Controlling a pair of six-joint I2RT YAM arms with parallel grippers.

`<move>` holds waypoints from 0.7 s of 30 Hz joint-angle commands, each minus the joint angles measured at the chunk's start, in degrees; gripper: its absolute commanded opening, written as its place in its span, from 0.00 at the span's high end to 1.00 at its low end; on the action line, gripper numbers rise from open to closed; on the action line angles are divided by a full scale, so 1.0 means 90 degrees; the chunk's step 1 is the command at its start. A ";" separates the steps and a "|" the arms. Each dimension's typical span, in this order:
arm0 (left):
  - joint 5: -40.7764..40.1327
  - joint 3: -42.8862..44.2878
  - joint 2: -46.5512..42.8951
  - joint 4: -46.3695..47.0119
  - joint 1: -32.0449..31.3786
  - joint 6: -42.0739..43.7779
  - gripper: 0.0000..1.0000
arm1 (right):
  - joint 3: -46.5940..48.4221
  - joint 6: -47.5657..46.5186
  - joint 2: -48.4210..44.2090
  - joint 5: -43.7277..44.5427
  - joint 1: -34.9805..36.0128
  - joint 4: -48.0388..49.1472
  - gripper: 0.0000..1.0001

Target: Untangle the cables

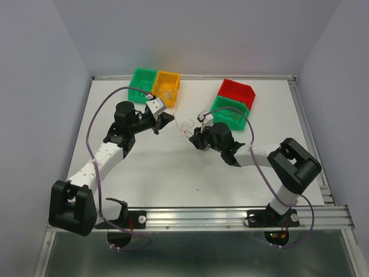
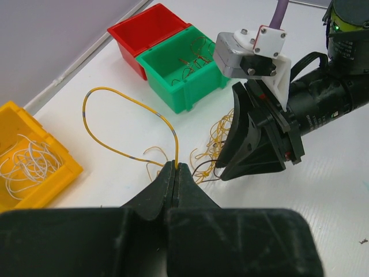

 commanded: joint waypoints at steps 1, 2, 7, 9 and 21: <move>0.0035 0.0153 -0.0038 0.0306 0.0011 -0.0048 1.00 | 0.0189 0.0004 -0.0129 0.0078 0.0062 0.0453 0.77; 0.0025 0.0153 -0.0038 0.0306 0.0011 -0.0048 1.00 | 0.0120 0.0023 -0.0207 0.0098 0.0062 0.0560 0.81; -0.0491 0.0192 -0.0058 0.0355 0.0117 -0.0368 1.00 | -0.0475 0.0150 -0.1026 0.0438 0.0062 0.0659 0.99; -0.0803 0.0192 -0.0067 0.0530 0.0283 -0.0584 1.00 | -0.0893 0.0267 -0.1700 0.0585 0.0062 0.0649 1.00; -0.1586 -0.0042 0.0050 0.1888 0.2344 -0.2762 1.00 | -0.2175 0.1302 -0.5799 0.4107 0.0072 -0.1342 0.99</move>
